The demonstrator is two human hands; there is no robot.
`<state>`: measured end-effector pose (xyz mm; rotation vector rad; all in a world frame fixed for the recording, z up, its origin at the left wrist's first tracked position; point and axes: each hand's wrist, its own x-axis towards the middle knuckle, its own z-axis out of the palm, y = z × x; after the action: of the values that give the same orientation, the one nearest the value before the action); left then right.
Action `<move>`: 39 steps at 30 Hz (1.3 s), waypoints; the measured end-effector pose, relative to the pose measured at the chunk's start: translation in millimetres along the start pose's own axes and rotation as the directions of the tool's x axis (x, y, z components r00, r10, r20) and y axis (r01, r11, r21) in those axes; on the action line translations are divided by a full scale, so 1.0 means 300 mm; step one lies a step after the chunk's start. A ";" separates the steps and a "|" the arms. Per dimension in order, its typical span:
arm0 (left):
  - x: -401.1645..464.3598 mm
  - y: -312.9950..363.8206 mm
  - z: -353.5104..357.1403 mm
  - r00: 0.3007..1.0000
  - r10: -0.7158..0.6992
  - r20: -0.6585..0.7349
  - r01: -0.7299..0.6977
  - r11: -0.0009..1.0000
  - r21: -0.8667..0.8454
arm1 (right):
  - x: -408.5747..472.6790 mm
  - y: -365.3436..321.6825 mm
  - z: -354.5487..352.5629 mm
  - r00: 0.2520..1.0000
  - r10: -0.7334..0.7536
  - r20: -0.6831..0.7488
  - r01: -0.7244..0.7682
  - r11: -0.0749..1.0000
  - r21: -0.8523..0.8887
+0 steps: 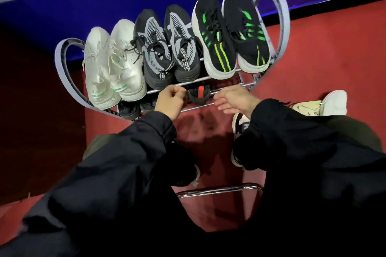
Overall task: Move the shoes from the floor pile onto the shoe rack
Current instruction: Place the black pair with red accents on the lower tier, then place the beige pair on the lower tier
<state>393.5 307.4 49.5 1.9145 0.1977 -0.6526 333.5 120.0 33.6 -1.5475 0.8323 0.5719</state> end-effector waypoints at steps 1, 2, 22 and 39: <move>-0.015 0.014 0.009 1.000 0.023 0.008 -0.023 0.999 0.024 | -0.048 -0.022 -0.054 1.000 -0.026 0.005 0.026 0.998 -0.060; -0.030 0.031 0.026 0.999 0.031 0.025 -0.032 0.999 0.037 | -0.095 -0.045 -0.113 0.999 -0.050 0.002 0.050 0.993 -0.106; -0.297 0.408 1.266 0.725 0.165 0.669 -0.376 0.908 0.183 | -0.442 0.698 -1.026 0.767 0.099 -0.634 0.315 0.803 0.506; -0.088 0.213 1.284 0.756 -0.081 0.649 -0.227 0.899 0.376 | 0.000 1.320 -0.801 0.423 0.725 -0.543 -0.198 0.659 0.725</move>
<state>263.3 -58.5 0.2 1.9622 -0.5197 -1.3611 0.5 -122.3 -178.7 -0.8931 2.0468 -0.0878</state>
